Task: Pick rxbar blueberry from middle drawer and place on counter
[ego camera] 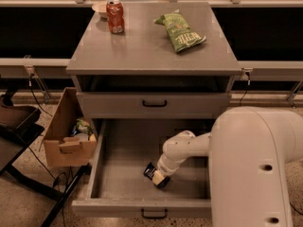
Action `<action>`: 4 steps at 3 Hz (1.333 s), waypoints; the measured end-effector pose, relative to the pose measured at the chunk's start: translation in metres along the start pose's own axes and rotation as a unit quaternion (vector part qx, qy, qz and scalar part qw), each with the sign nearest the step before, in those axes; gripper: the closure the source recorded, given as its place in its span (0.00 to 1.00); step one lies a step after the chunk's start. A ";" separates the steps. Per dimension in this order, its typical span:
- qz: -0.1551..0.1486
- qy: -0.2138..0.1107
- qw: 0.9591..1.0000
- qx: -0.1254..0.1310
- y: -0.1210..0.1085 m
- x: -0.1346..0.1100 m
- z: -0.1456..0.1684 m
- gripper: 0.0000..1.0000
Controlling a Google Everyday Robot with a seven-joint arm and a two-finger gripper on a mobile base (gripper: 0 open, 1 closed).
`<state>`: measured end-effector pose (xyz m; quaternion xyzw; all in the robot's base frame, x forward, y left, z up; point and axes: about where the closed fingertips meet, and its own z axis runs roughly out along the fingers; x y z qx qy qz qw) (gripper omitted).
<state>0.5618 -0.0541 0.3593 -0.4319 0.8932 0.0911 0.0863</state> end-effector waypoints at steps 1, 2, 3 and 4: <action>-0.011 -0.003 1.000 0.005 -0.002 0.008 -0.025 1.00; -0.030 -0.007 0.999 0.010 -0.004 0.027 -0.093 1.00; -0.028 -0.022 0.999 0.005 -0.016 0.043 -0.180 1.00; -0.027 -0.047 0.999 -0.001 -0.041 0.041 -0.263 1.00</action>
Offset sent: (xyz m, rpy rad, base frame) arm -0.0365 -0.0921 0.1772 -0.0113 -0.0793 0.0901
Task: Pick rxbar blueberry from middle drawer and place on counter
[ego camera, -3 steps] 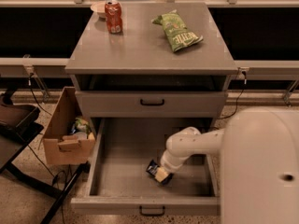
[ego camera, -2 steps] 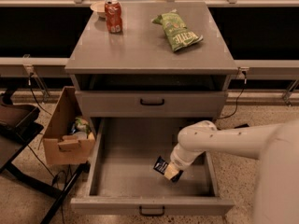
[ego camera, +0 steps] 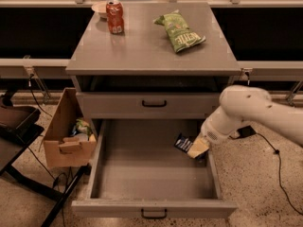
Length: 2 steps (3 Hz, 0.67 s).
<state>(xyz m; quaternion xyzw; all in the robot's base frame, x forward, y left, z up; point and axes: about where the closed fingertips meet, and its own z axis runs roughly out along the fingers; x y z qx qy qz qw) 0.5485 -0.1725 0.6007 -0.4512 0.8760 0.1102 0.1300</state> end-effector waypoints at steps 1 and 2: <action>-0.005 -0.008 1.000 0.011 -0.029 -0.032 -0.087 1.00; -0.006 -0.005 1.000 0.023 -0.043 -0.069 -0.165 1.00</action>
Offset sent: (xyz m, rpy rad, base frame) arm 0.0657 -0.0372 0.3023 -0.0582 0.0032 0.0067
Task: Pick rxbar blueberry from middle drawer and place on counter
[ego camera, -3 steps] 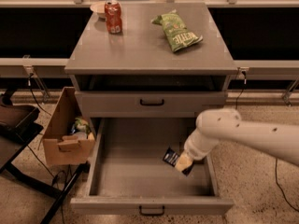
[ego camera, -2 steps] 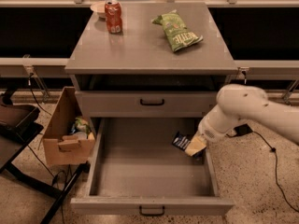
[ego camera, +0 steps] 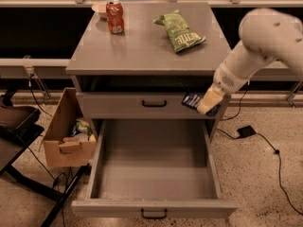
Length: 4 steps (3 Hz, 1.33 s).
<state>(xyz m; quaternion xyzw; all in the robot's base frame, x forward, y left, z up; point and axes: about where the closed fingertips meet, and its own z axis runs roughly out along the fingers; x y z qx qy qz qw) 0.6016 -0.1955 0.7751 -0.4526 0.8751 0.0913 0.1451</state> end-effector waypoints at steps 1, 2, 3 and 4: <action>0.002 -0.009 1.000 0.006 -0.005 -0.041 -0.085 1.00; -0.005 -0.043 0.999 0.014 -0.007 -0.082 -0.125 1.00; -0.013 -0.085 0.996 0.013 -0.009 -0.137 -0.137 1.00; -0.014 -0.130 0.991 0.002 -0.016 -0.214 -0.113 1.00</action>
Offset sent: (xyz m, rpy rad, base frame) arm 0.0503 0.0393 0.2139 0.1055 -0.1417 0.0018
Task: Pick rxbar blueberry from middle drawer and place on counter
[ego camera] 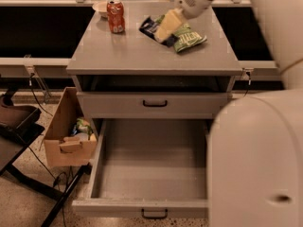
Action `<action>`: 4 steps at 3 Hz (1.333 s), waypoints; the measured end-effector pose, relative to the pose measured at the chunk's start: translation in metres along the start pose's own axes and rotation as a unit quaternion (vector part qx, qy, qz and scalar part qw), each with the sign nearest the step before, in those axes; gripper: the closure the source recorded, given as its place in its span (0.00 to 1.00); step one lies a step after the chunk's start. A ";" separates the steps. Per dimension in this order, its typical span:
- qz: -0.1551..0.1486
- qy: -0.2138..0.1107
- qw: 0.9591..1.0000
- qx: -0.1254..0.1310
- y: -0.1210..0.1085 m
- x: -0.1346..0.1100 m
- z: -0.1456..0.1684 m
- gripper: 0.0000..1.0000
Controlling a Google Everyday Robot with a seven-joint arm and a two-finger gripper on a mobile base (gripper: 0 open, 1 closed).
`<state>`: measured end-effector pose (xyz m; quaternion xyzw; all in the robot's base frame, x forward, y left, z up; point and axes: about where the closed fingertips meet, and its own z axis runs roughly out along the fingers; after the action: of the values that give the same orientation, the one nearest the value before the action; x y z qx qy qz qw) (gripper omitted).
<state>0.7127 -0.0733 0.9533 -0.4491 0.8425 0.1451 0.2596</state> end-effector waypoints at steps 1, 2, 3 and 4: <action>0.009 -0.023 1.000 -0.005 -0.009 -0.048 0.053 1.00; 0.026 -0.018 0.999 -0.016 -0.016 -0.065 0.114 1.00; 0.031 -0.014 0.999 -0.021 -0.020 -0.065 0.138 0.87; 0.031 -0.014 0.999 -0.021 -0.020 -0.065 0.138 0.64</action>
Offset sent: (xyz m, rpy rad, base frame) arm 0.1527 0.1299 -0.0973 0.0728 0.0882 -0.0478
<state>0.8013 0.0257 0.8766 -0.4258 0.8493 0.1773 0.2569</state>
